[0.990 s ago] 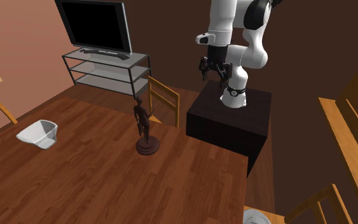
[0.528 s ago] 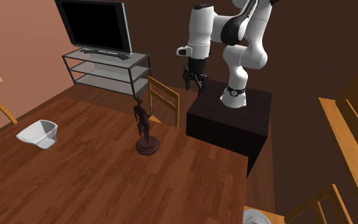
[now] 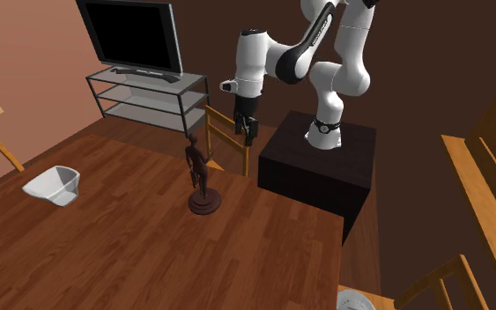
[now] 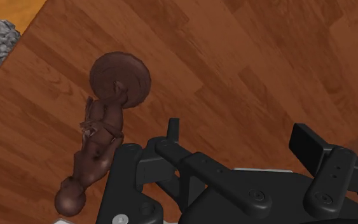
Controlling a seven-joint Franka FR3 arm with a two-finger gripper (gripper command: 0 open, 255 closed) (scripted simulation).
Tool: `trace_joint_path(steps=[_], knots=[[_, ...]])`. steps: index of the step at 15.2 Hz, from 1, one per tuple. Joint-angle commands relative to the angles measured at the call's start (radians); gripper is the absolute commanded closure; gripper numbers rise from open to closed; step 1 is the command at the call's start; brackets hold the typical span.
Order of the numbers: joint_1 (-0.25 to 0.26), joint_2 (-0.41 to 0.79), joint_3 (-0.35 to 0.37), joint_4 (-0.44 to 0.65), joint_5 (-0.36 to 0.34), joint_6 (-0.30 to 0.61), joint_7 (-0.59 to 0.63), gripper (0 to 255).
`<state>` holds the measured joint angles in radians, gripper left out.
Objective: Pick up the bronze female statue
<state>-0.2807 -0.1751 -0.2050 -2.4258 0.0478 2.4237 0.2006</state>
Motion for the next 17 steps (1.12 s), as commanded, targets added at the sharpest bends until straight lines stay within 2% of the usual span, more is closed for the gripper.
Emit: trace_joint_path(steps=[1,5,10,14,17], knots=[[-0.018,0.048,-0.027,0.014,0.016,0.042,-0.015,0],[-0.045,0.163,-0.067,0.06,0.074,0.122,-0.045,0],[-0.092,0.31,-0.097,0.134,0.183,0.202,-0.102,0],[-0.148,0.428,-0.098,0.206,0.283,0.249,-0.154,0],[-0.166,0.466,-0.085,0.216,0.318,0.276,-0.178,0]])
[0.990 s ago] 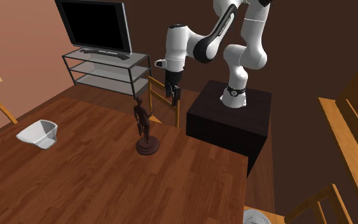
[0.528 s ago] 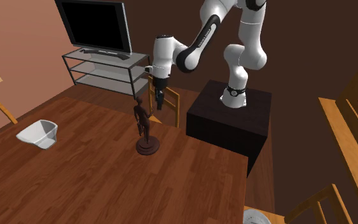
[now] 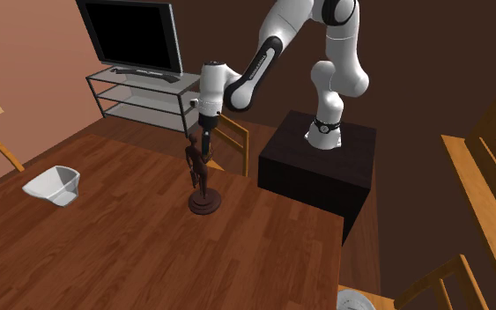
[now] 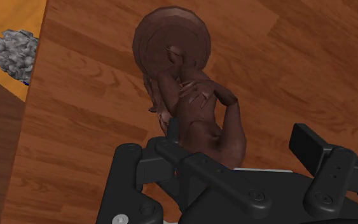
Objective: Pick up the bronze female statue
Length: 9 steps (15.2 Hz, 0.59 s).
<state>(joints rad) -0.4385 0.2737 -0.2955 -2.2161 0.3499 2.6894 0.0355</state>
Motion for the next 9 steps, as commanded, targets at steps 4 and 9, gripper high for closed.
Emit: trace_joint_path(steps=[4,9], knots=[[-0.027,0.062,0.03,0.007,0.058,0.051,-0.048,0],[-0.037,0.079,0.041,0.009,0.074,0.066,-0.063,255]])
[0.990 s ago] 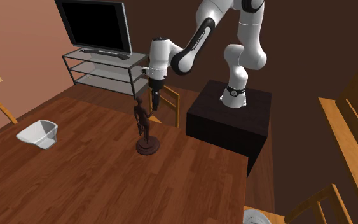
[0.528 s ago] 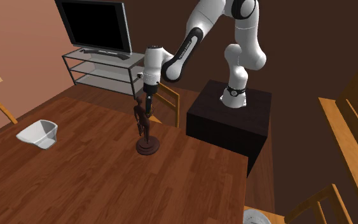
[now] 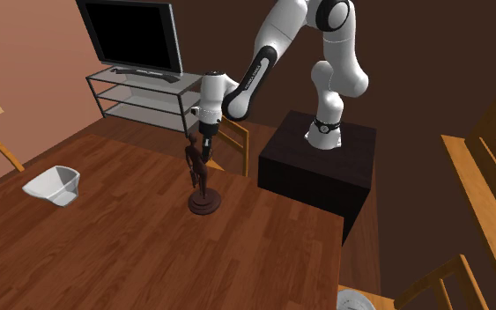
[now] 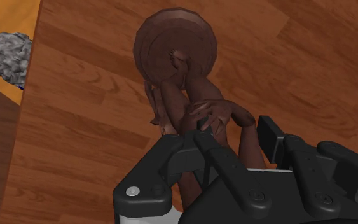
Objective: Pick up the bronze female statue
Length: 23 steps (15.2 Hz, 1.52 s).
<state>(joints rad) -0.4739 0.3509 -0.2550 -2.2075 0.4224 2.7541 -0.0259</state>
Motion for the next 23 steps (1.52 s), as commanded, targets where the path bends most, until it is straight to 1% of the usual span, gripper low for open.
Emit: trace_joint_path(steps=[1,8,15,23], knots=[[-0.001,0.002,0.001,0.0,0.001,0.002,-0.002,255],[0.0,0.002,0.001,0.0,0.001,0.003,0.0,255],[0.033,-0.076,-0.044,-0.002,-0.071,-0.069,0.06,255],[0.057,-0.158,-0.079,0.011,-0.15,-0.157,0.124,255]])
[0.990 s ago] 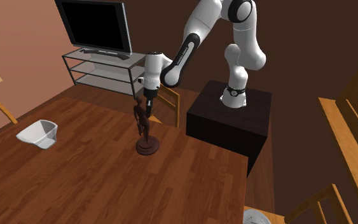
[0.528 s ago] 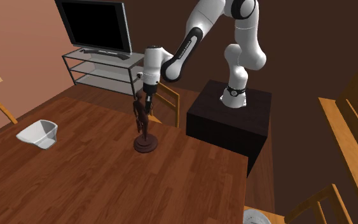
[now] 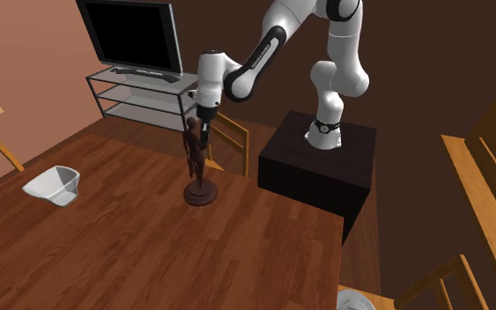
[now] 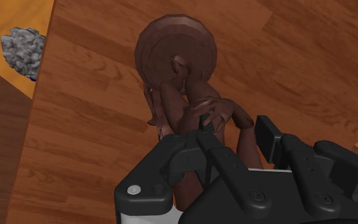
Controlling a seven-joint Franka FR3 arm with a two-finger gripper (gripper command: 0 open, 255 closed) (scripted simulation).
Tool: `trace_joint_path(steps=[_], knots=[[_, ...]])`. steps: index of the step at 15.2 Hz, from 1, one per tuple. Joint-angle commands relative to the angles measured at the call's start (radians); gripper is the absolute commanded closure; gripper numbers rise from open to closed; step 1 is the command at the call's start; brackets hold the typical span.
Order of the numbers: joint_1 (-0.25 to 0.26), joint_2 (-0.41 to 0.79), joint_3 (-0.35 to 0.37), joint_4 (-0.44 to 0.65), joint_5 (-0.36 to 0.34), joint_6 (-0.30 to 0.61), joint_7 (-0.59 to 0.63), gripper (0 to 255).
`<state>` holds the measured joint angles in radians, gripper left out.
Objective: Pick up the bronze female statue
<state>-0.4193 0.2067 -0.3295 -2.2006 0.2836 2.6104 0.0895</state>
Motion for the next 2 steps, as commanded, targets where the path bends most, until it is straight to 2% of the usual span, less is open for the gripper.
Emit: trace_joint_path(steps=[1,2], knots=[[0.003,-0.015,-0.005,0.005,-0.013,-0.015,0.01,255],[0.003,-0.015,-0.005,0.004,-0.013,-0.015,0.01,255]])
